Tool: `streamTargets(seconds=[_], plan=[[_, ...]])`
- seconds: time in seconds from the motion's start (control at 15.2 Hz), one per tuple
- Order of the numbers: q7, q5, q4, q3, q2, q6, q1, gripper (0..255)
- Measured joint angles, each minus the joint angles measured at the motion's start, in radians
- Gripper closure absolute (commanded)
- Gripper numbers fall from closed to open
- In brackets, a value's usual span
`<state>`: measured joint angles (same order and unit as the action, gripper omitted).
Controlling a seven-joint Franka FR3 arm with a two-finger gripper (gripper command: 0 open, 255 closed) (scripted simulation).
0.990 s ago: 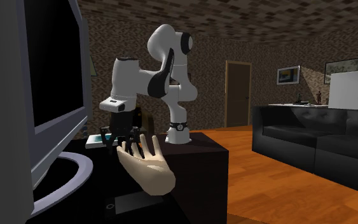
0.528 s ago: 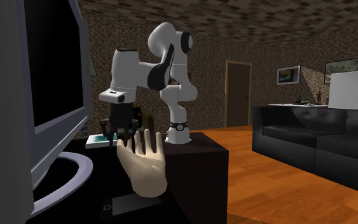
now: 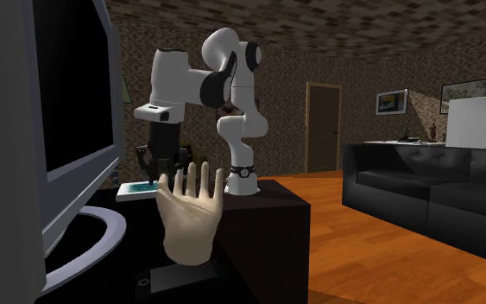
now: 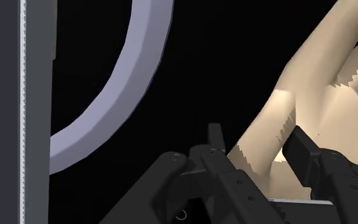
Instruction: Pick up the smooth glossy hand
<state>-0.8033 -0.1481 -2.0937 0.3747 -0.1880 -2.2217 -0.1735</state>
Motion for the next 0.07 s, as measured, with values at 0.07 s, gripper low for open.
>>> streamTargets(seconds=[0.07], plan=[[0.001,-0.001,0.005,-0.001,0.003,0.009,0.001,255]])
